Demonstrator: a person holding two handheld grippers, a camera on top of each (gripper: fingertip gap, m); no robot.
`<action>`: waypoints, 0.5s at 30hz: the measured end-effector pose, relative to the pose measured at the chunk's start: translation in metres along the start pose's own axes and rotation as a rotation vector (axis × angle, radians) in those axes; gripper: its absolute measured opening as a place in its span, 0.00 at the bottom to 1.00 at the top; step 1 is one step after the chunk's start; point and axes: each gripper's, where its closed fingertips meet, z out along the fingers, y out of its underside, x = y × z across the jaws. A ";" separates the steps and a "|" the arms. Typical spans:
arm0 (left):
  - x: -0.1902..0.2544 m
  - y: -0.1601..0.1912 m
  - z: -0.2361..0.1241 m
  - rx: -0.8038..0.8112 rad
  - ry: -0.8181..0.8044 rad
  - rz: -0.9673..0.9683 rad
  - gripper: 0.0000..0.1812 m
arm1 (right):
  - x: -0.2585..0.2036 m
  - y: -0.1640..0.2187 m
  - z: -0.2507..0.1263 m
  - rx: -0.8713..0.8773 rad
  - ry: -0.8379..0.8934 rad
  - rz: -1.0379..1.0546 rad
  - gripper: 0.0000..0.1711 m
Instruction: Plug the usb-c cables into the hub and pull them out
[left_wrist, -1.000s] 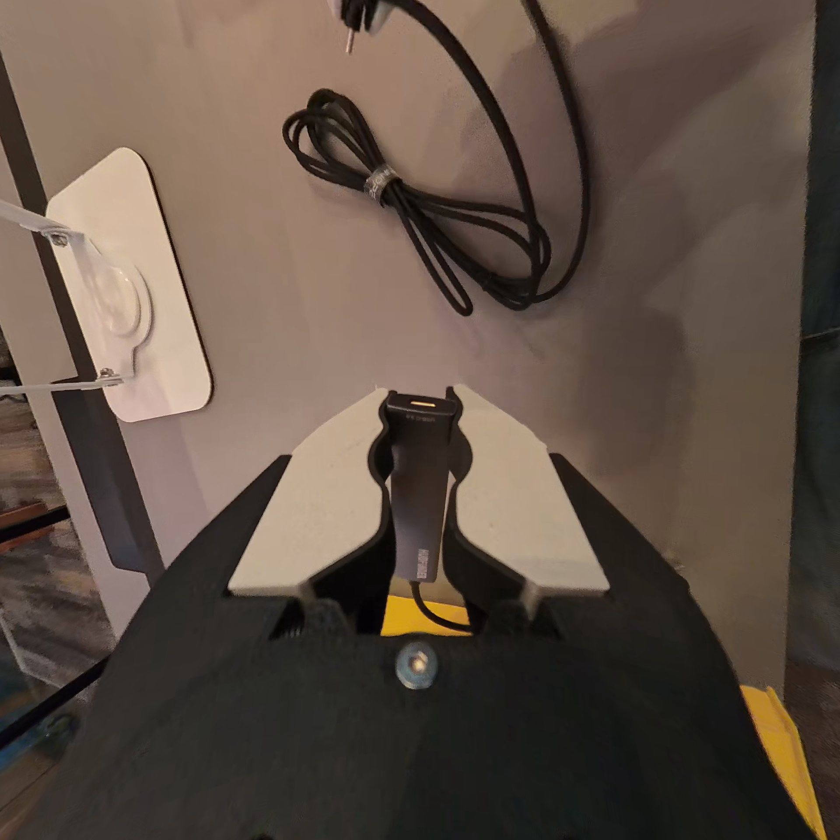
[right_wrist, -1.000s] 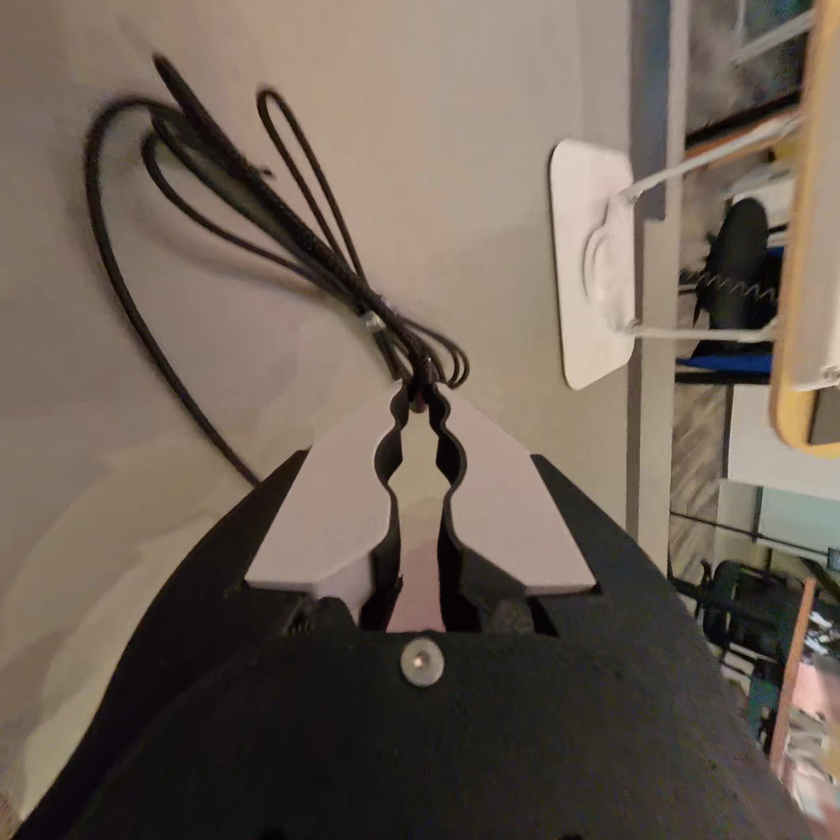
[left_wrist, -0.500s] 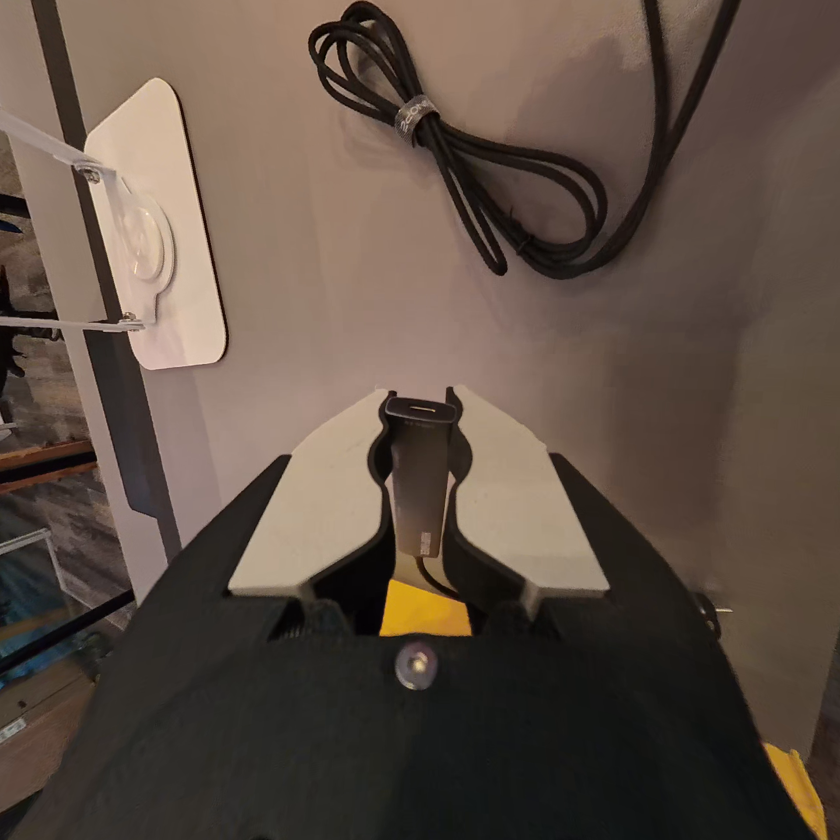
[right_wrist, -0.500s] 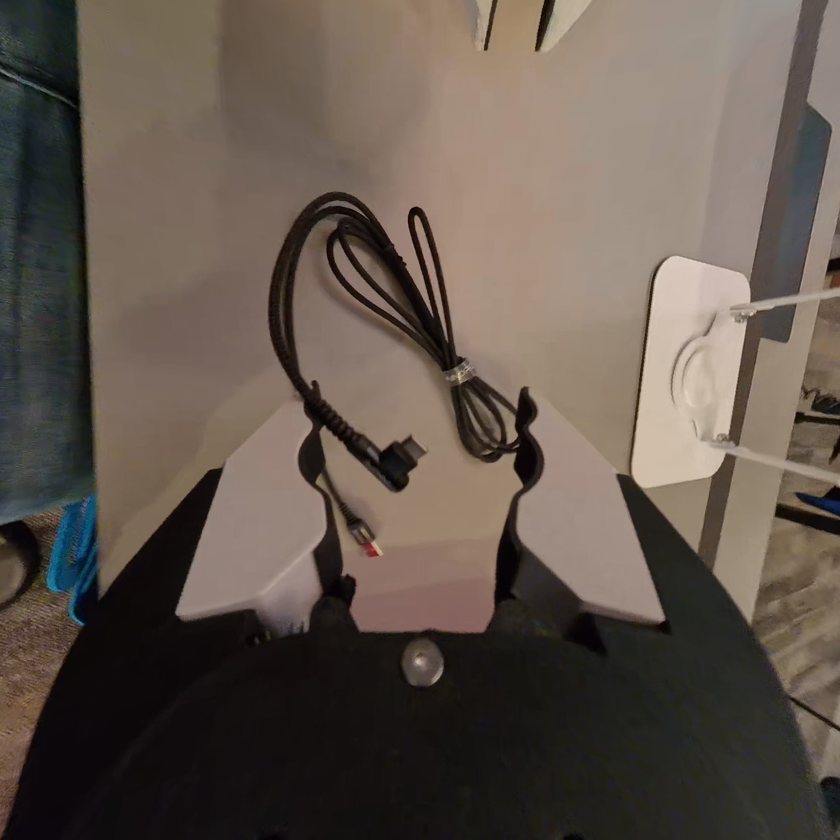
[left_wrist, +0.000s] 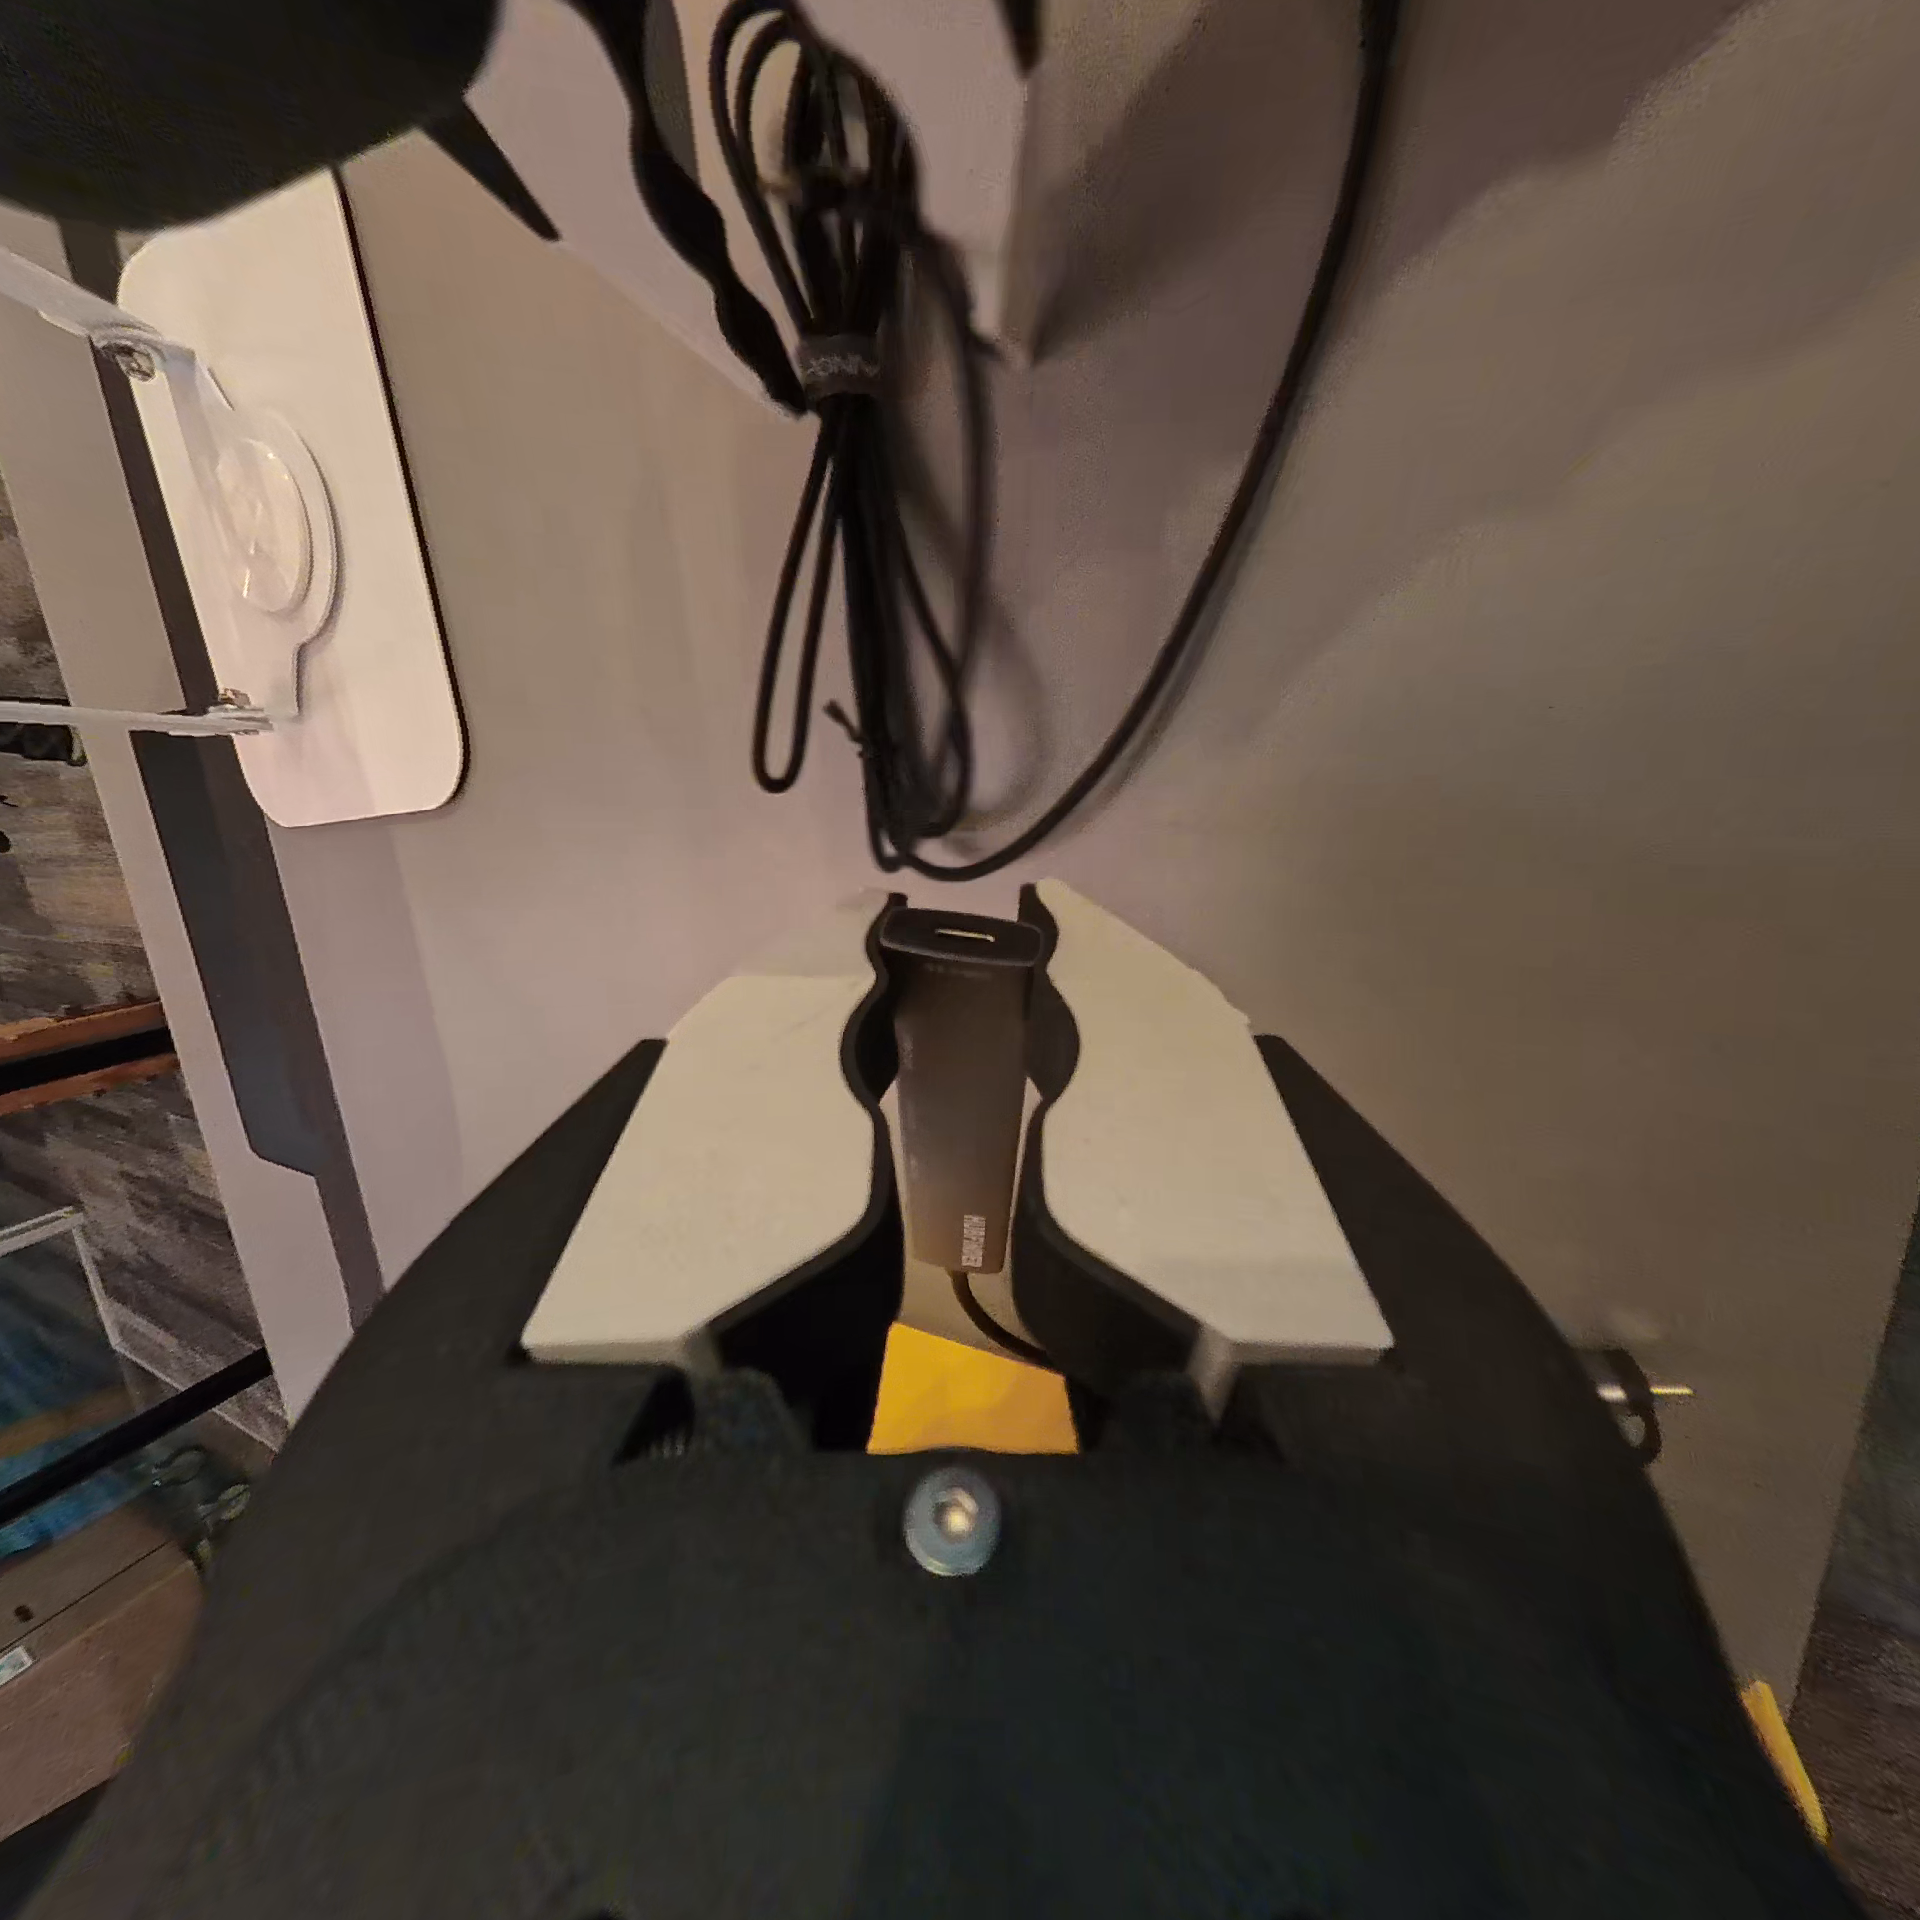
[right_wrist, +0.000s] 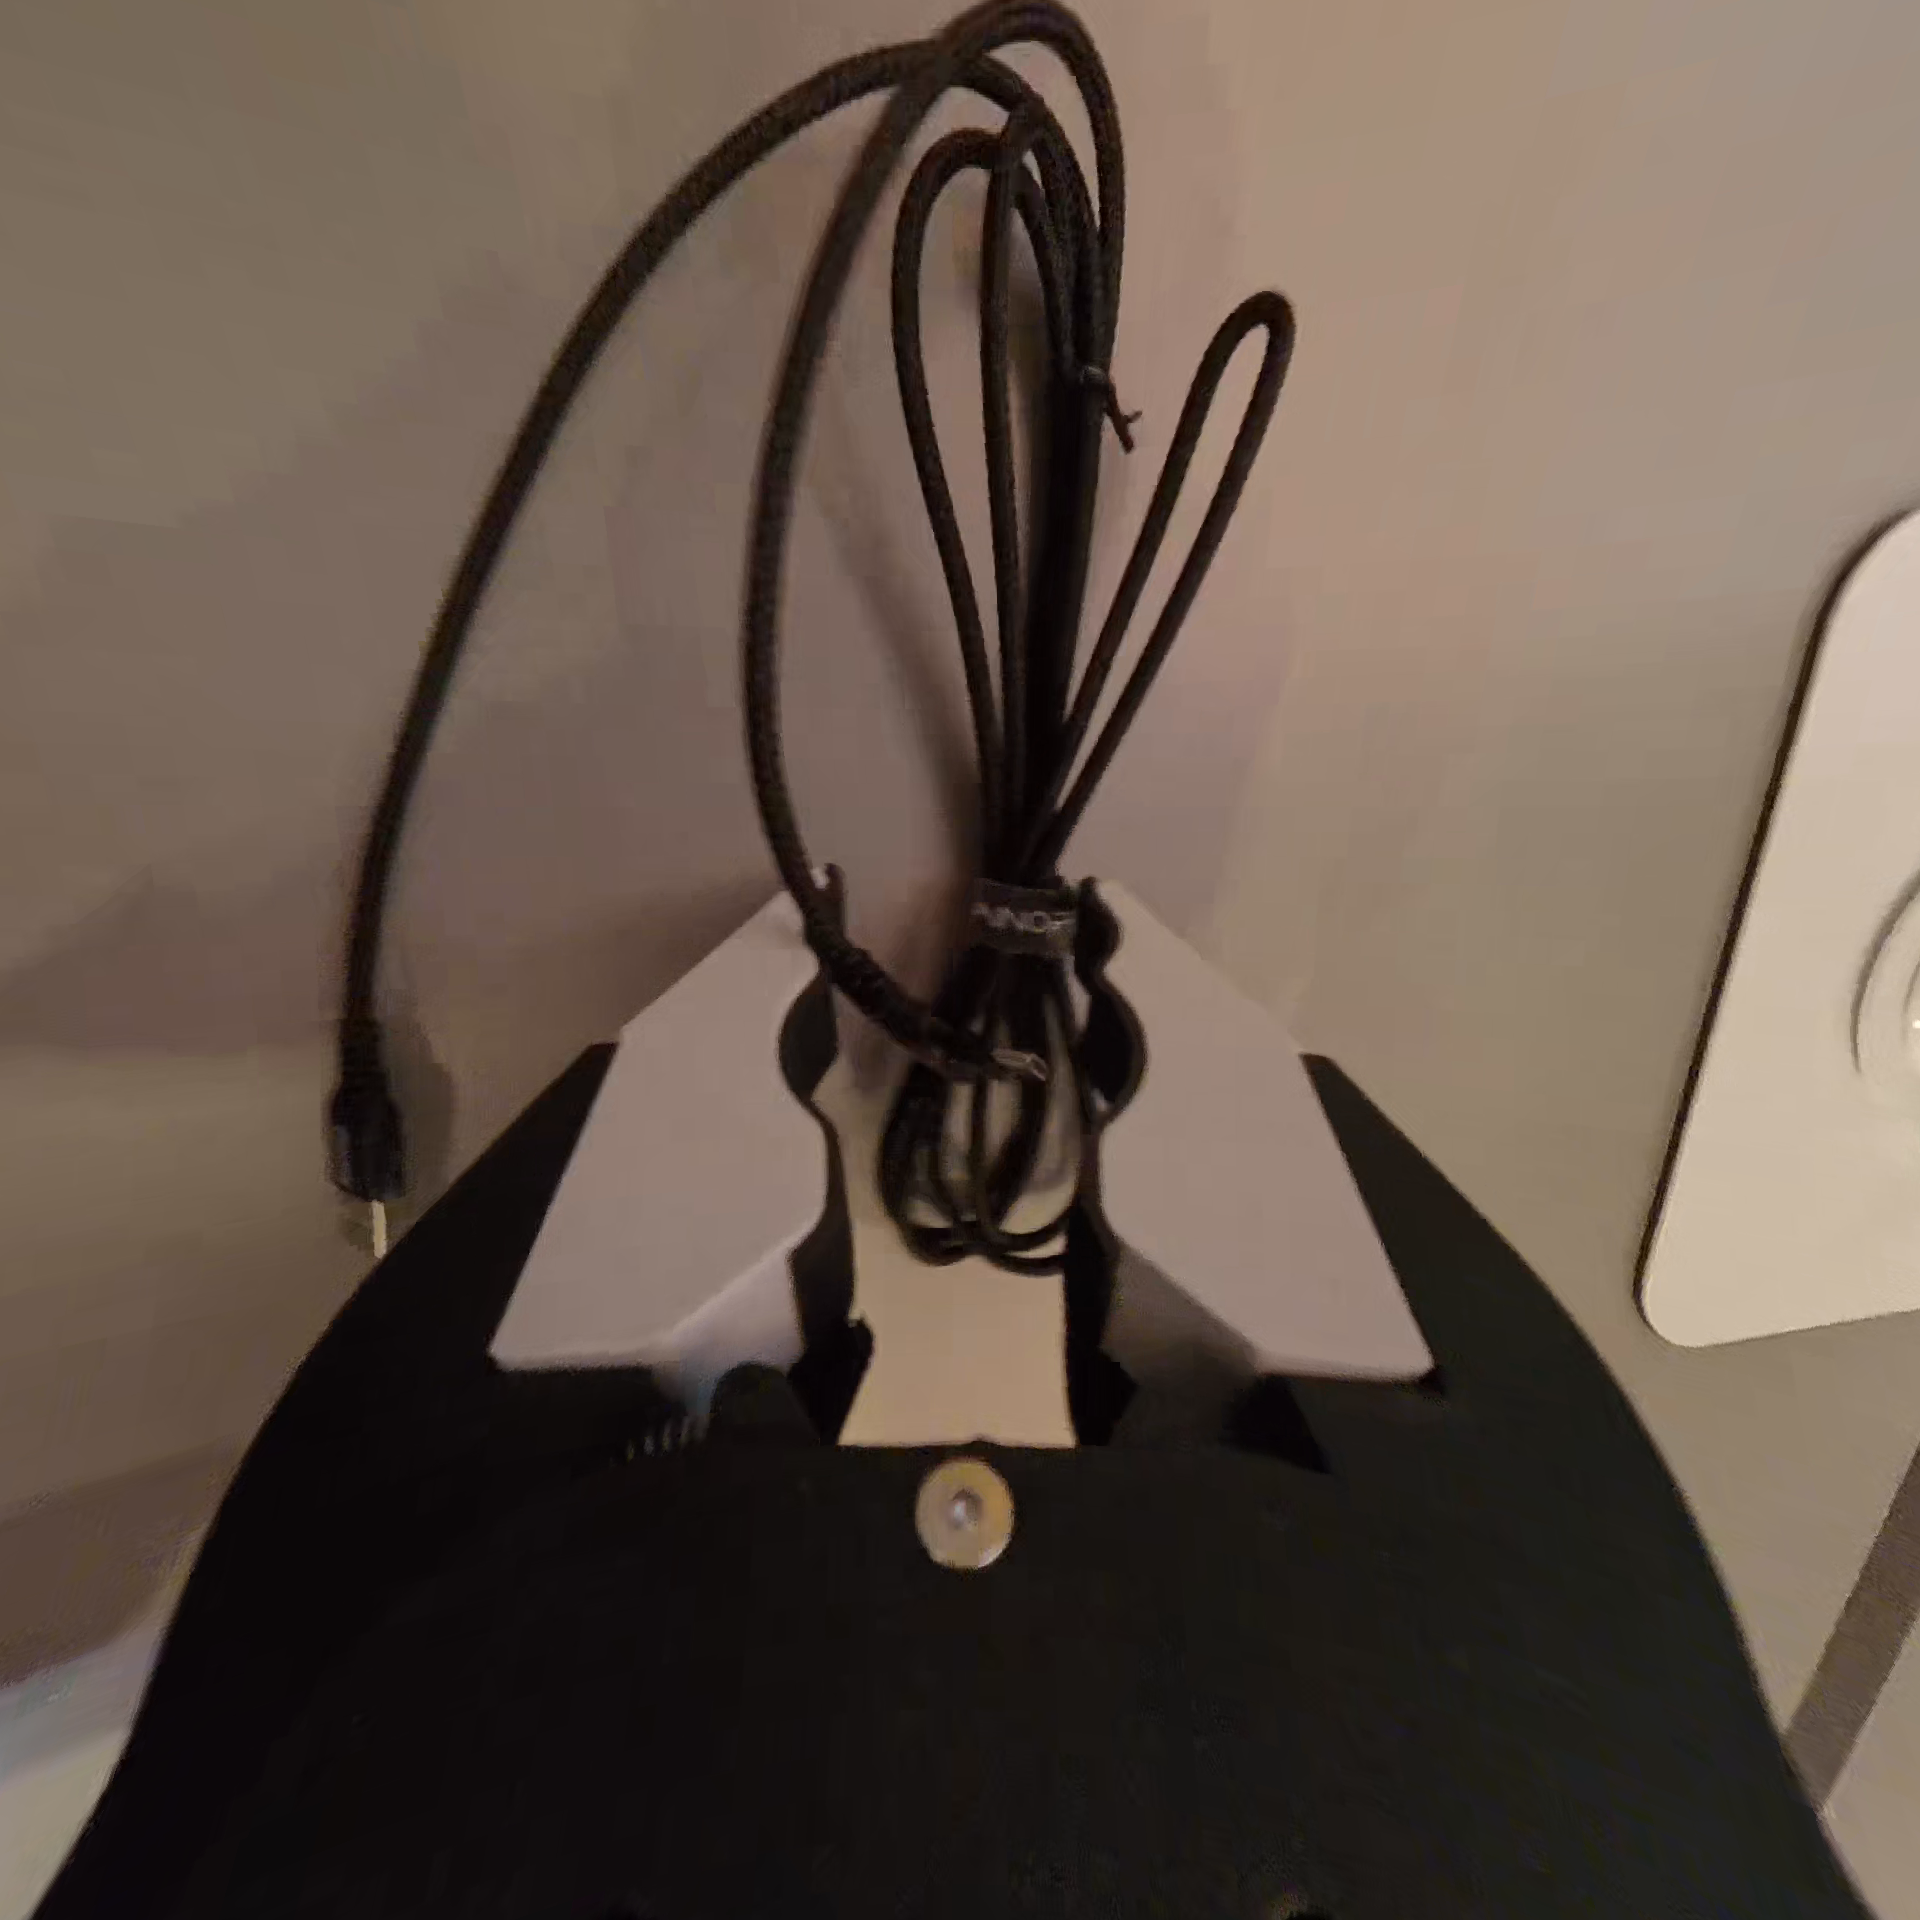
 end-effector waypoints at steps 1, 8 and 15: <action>0.001 0.001 0.001 -0.002 0.003 -0.003 0.11 | 0.007 0.001 0.002 0.005 0.020 0.010 0.14; 0.001 0.000 0.001 0.005 -0.010 -0.004 0.11 | 0.020 0.007 -0.003 0.028 0.064 0.116 0.07; -0.007 -0.003 -0.004 0.027 -0.067 -0.008 0.11 | 0.029 0.008 -0.109 0.244 0.284 0.236 0.06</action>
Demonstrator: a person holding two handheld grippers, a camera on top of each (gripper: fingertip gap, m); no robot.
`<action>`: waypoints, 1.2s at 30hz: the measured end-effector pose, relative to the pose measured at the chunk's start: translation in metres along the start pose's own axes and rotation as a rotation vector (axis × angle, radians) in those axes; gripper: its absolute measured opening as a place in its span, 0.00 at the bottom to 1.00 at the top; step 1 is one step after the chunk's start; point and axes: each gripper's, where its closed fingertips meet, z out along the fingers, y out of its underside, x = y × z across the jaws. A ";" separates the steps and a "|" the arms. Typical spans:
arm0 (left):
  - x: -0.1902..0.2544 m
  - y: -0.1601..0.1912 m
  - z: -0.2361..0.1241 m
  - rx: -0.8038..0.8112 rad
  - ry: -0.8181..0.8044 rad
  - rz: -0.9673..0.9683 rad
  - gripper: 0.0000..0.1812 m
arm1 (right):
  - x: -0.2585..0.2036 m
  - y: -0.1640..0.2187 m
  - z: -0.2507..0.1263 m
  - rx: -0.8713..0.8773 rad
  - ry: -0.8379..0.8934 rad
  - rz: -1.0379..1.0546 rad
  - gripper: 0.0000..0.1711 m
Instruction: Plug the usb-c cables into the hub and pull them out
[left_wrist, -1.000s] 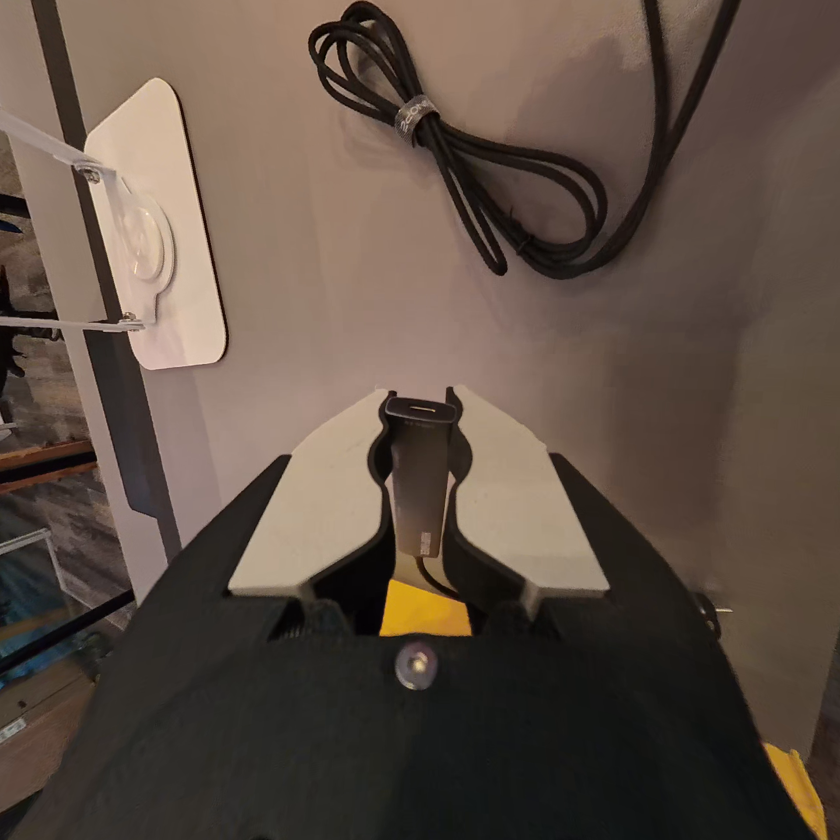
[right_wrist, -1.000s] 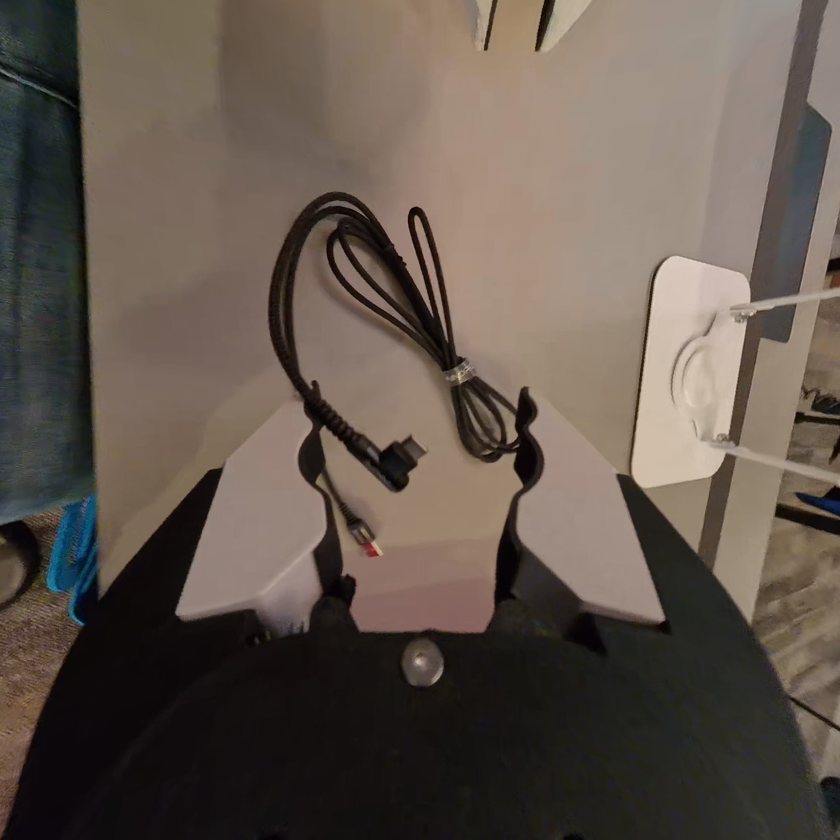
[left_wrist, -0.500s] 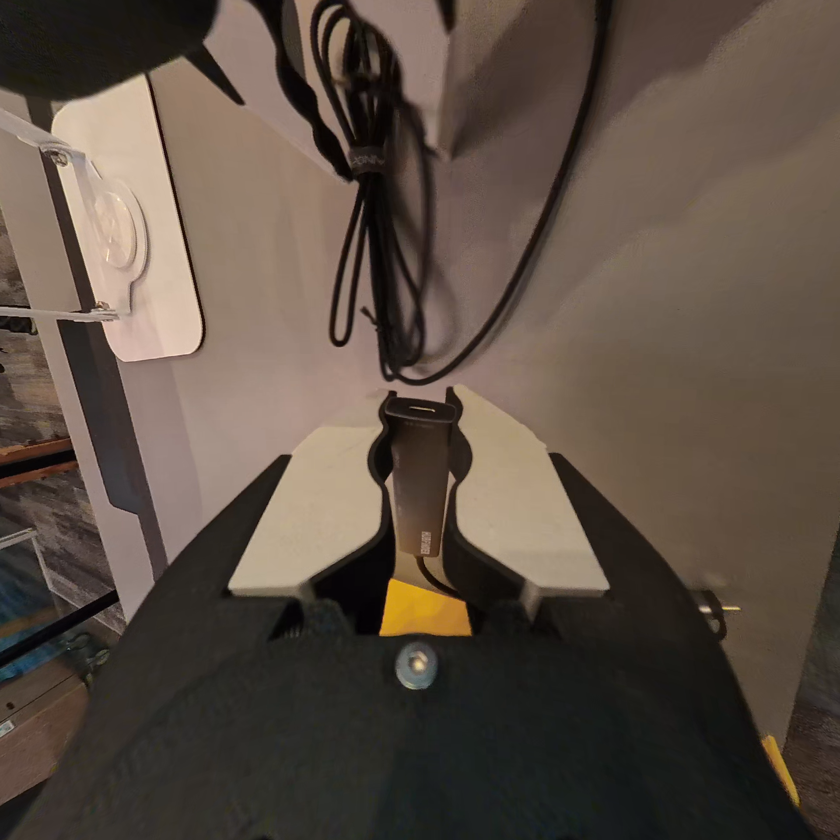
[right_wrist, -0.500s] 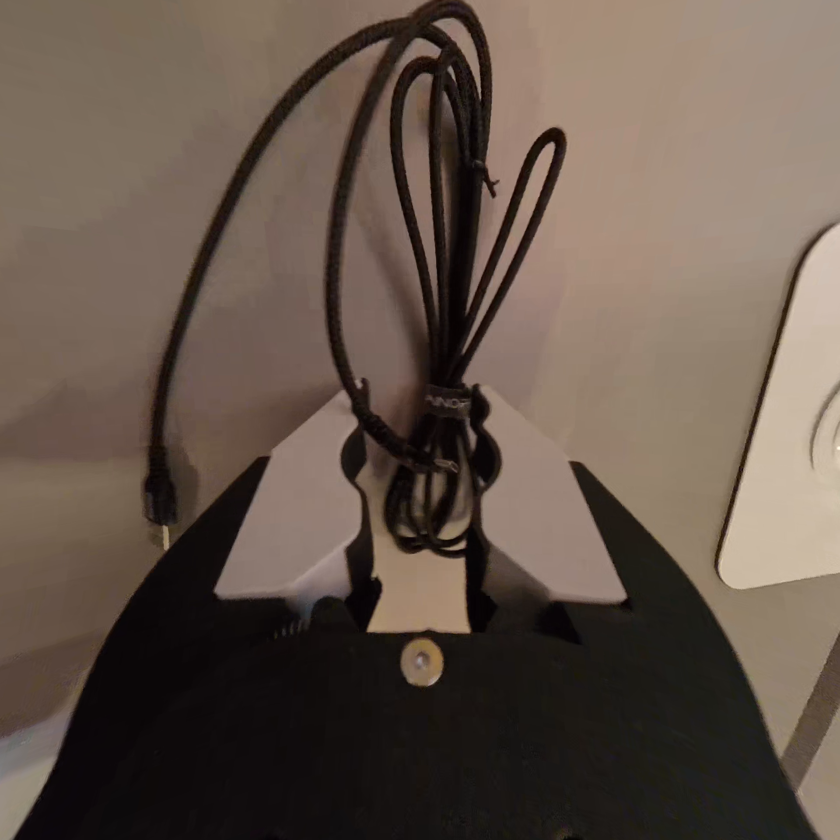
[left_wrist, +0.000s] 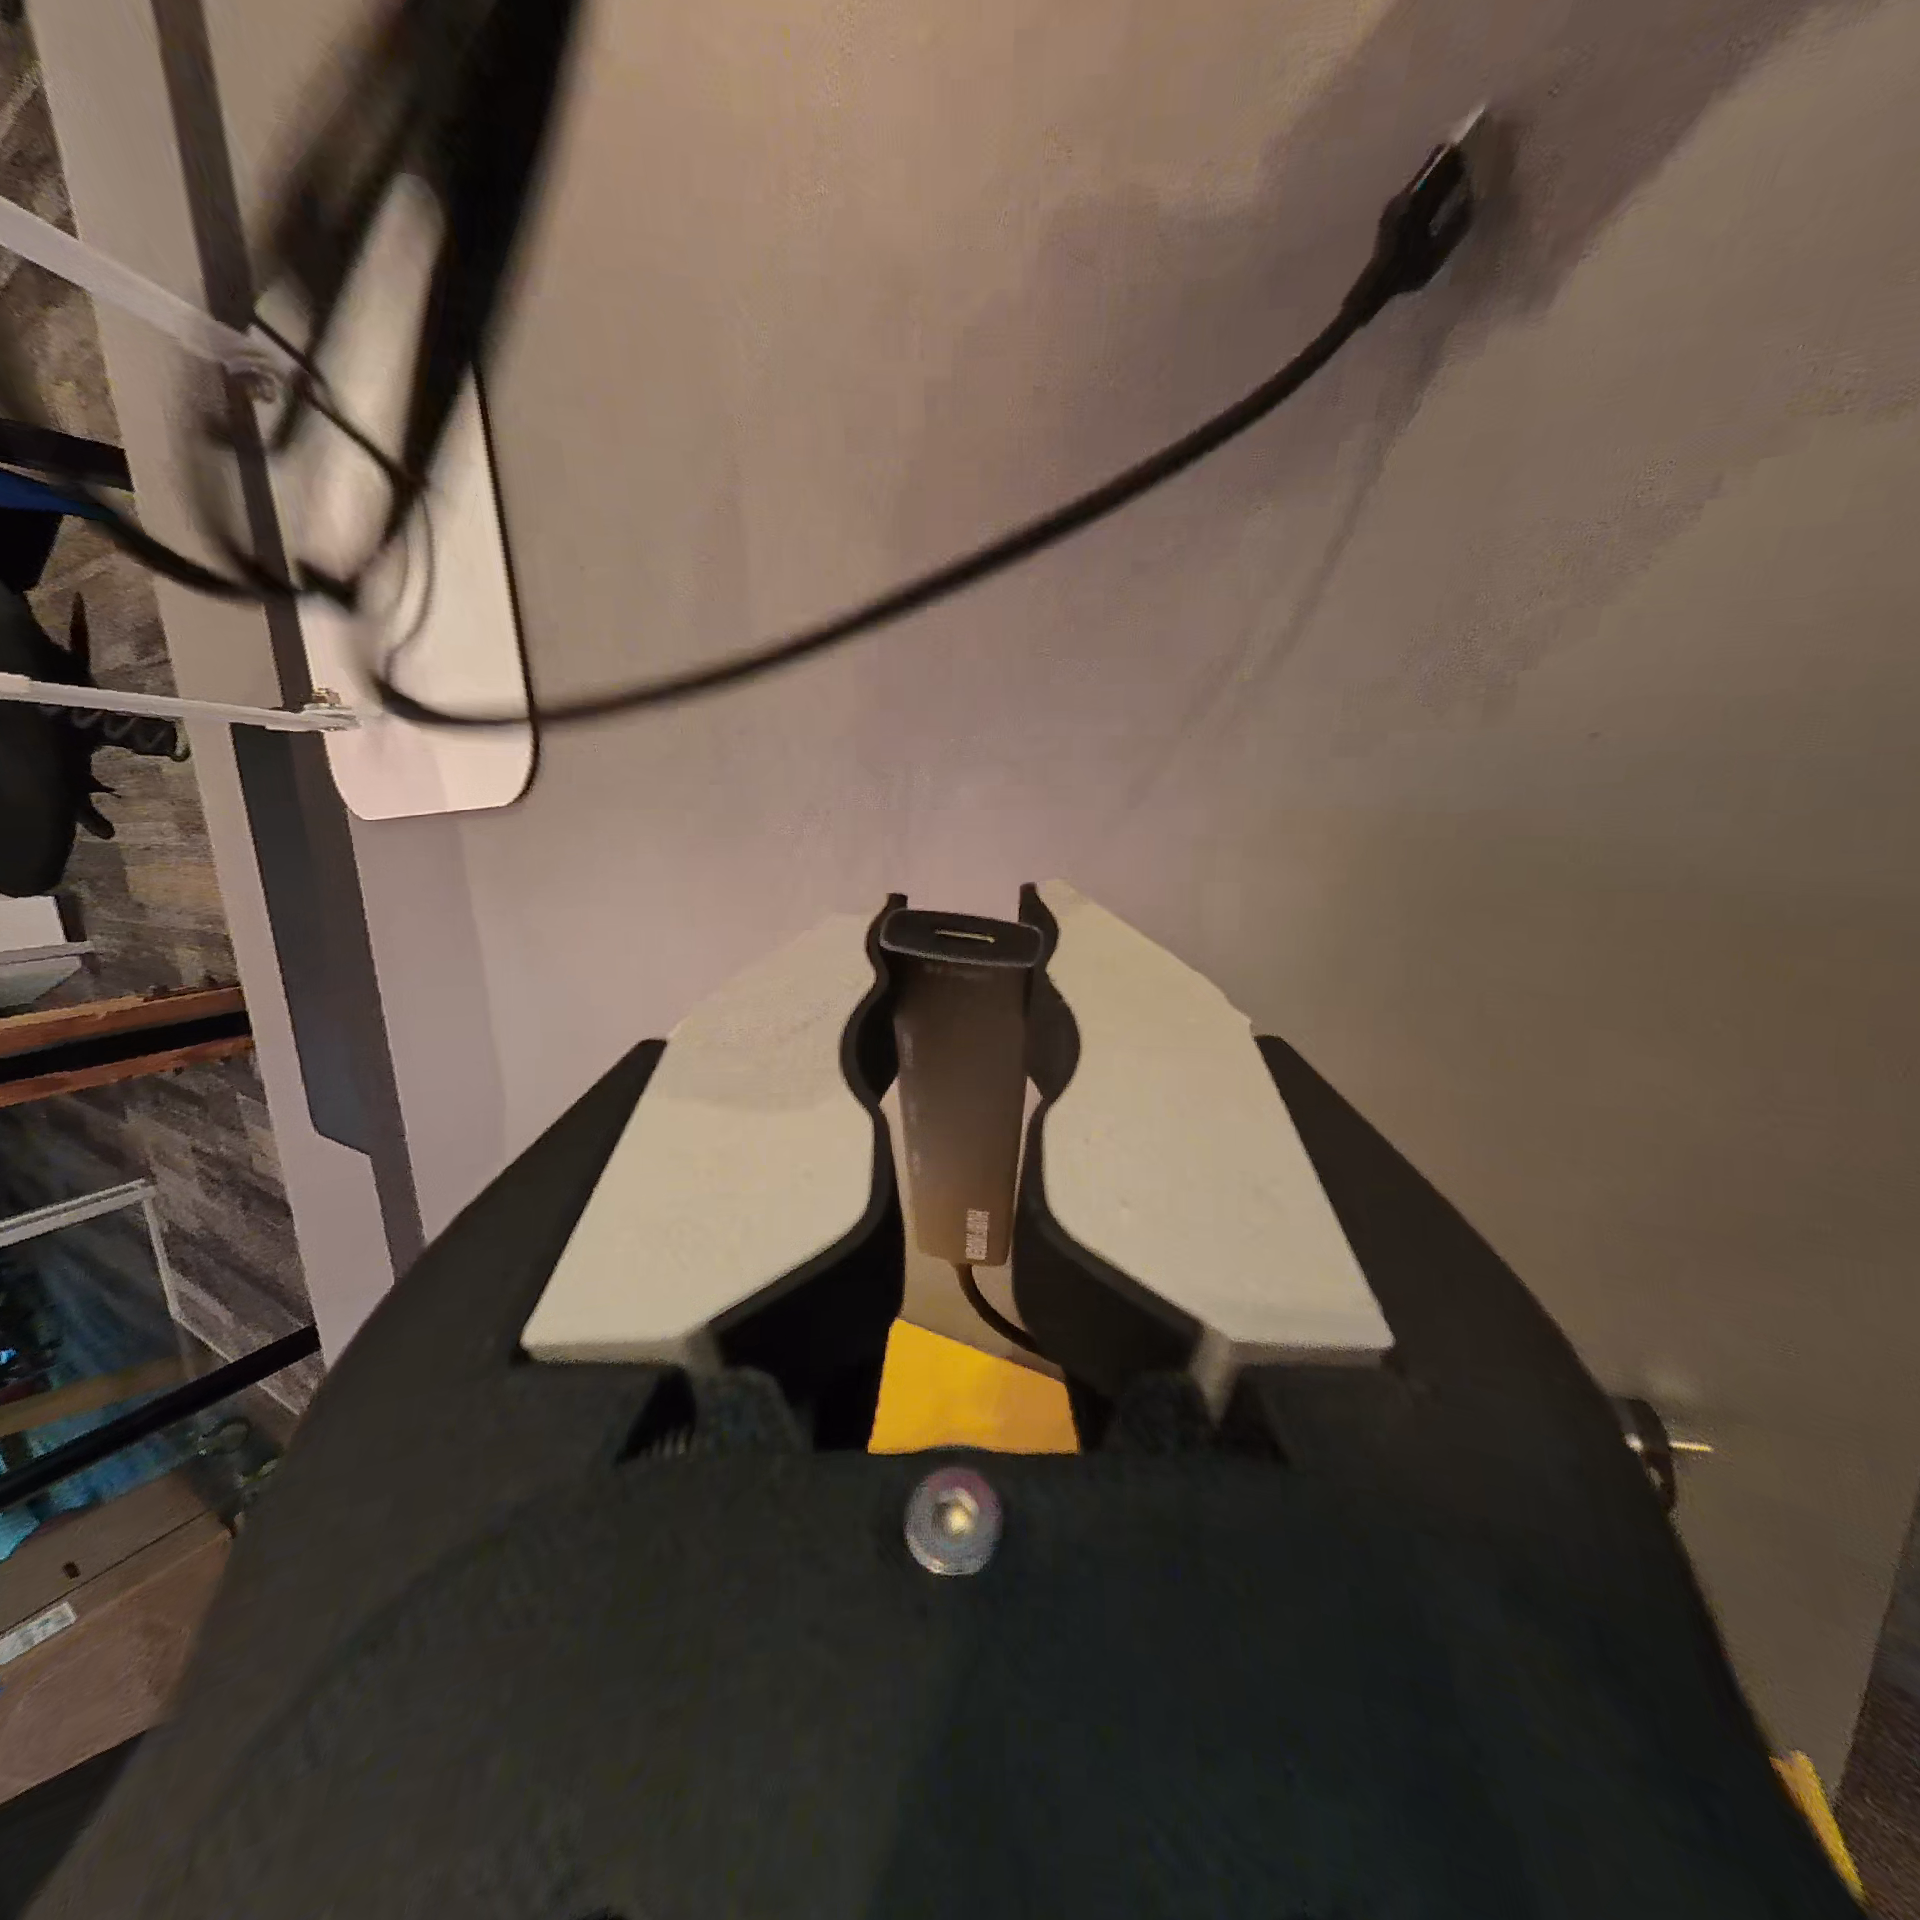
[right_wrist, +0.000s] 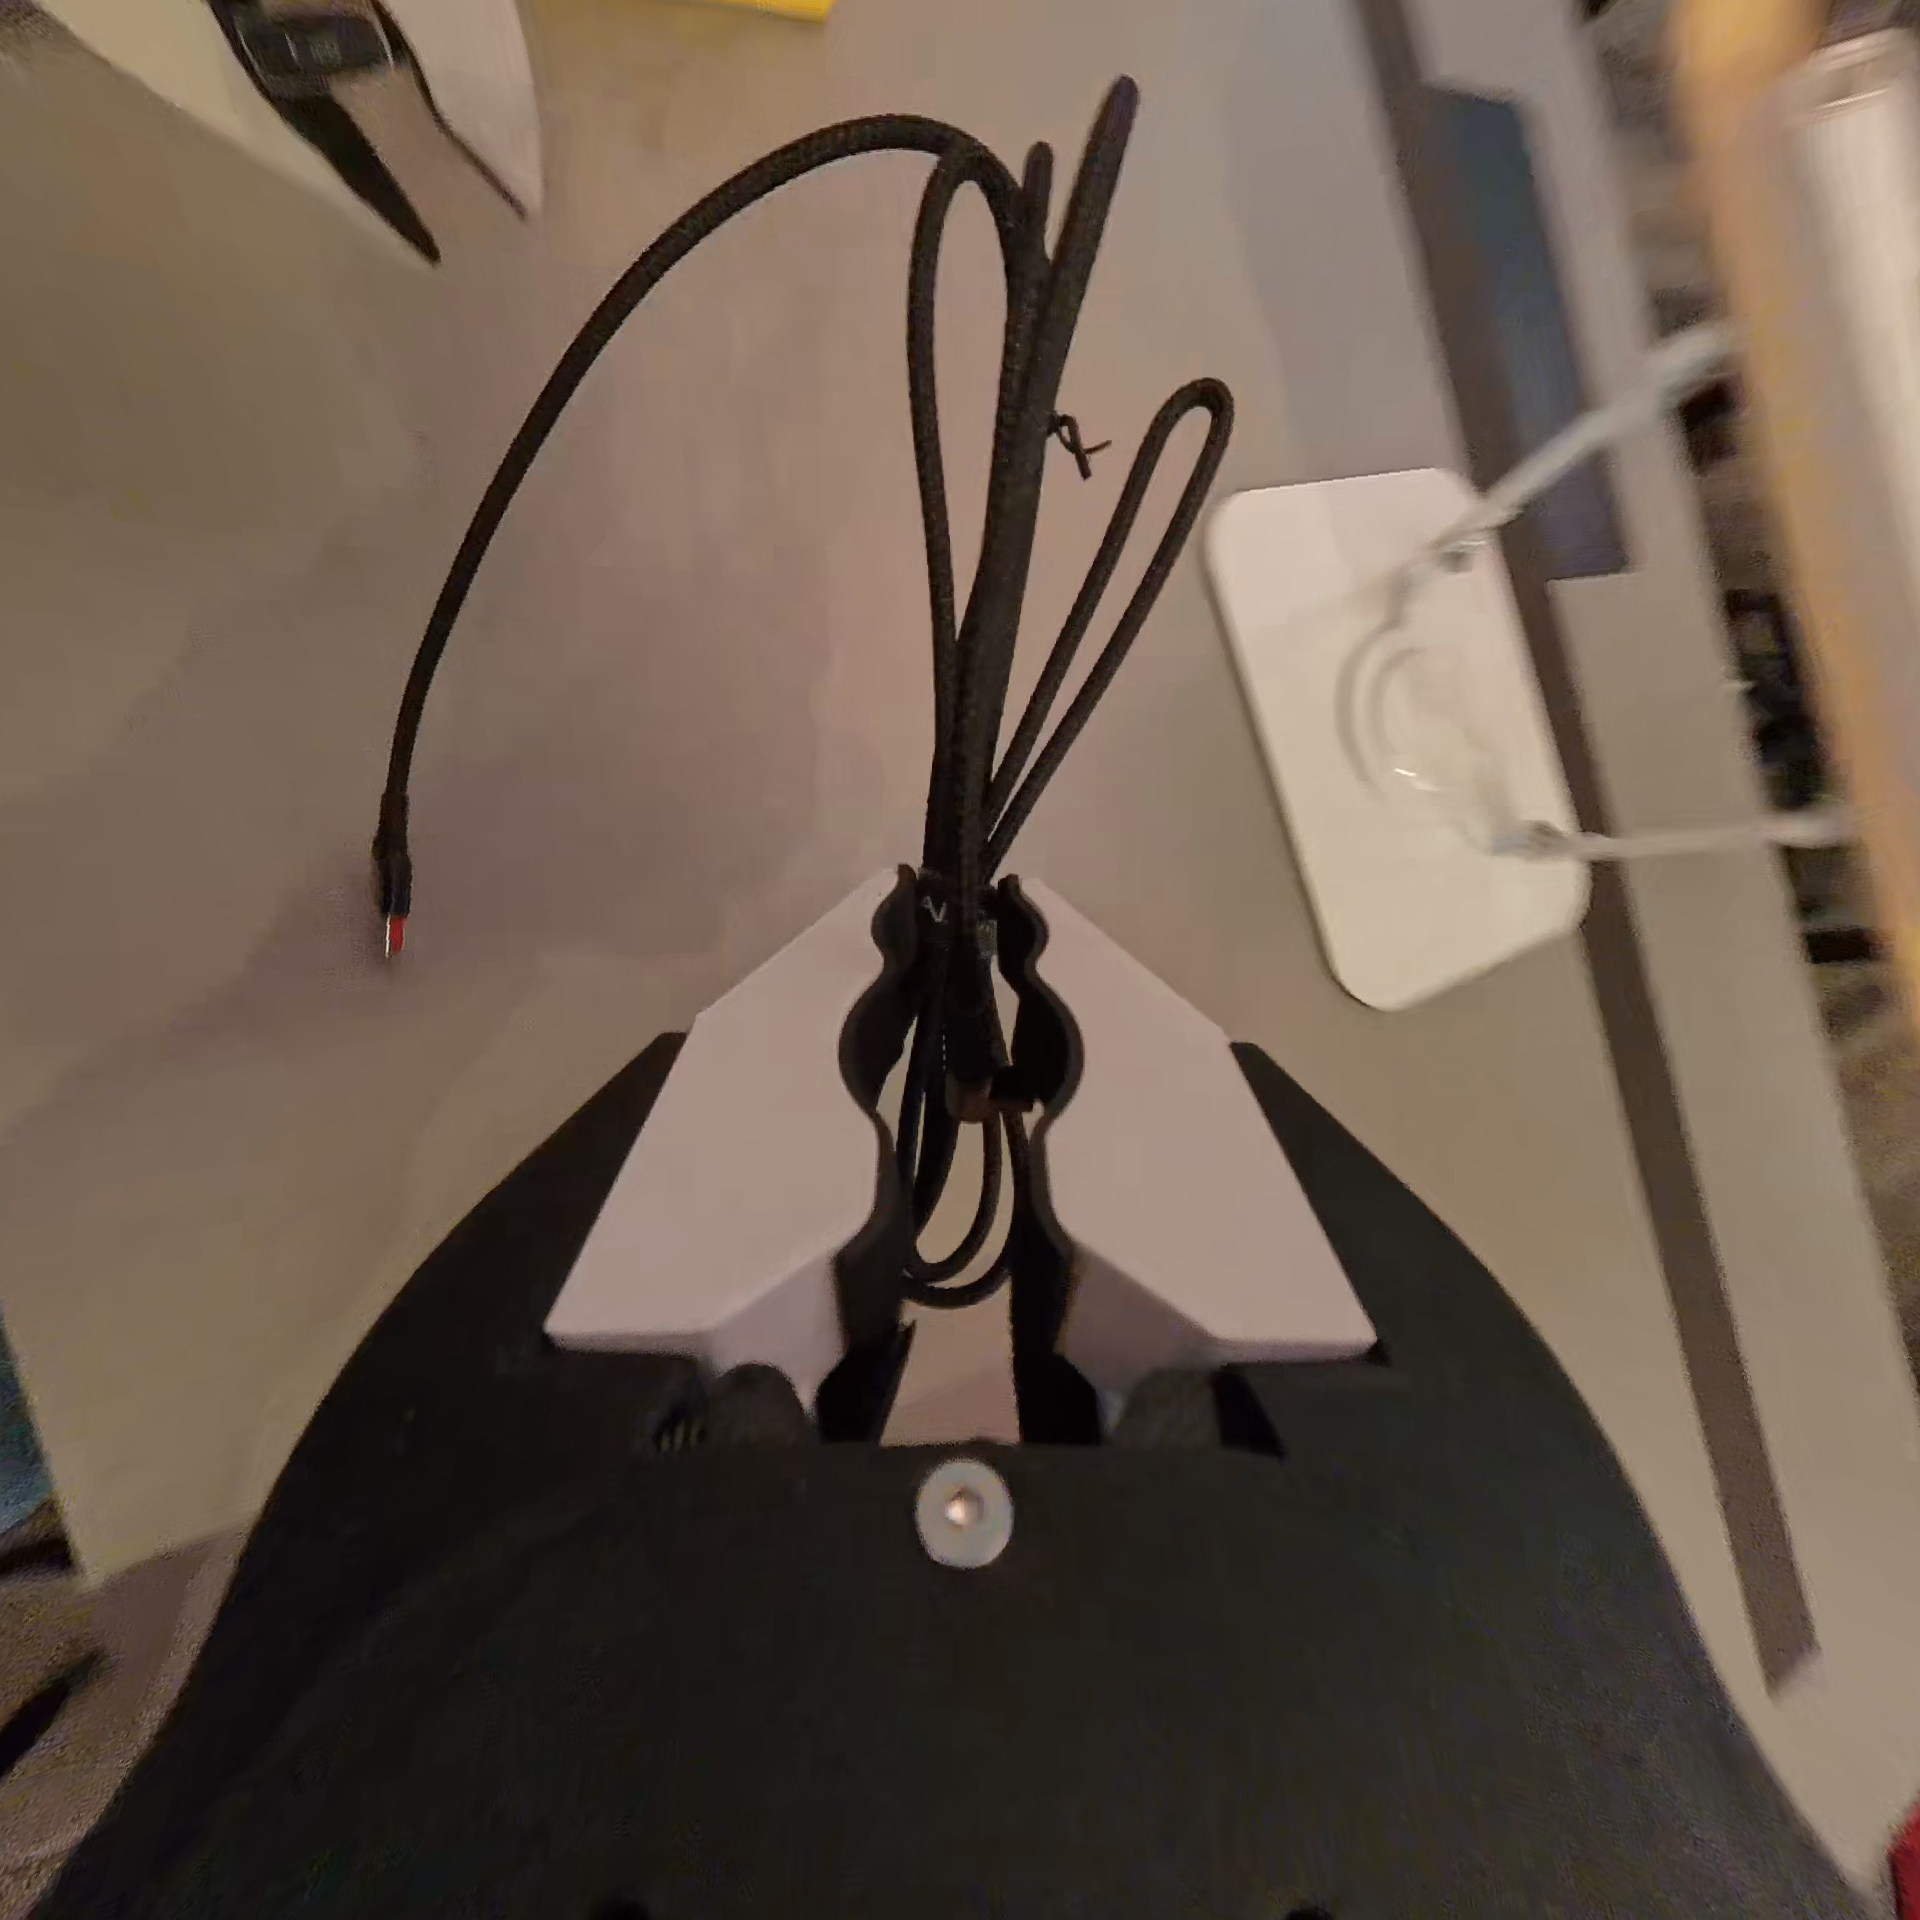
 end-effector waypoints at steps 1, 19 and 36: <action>0.000 0.000 0.000 -0.003 -0.001 0.002 0.11 | 0.007 0.000 -0.023 0.023 0.044 0.014 0.06; -0.001 -0.005 0.001 -0.021 -0.025 0.028 0.11 | 0.078 0.223 -0.320 -0.300 0.713 0.198 0.07; 0.001 -0.003 -0.003 -0.023 -0.008 0.029 0.11 | -0.019 0.331 -0.170 -0.614 0.244 0.183 0.24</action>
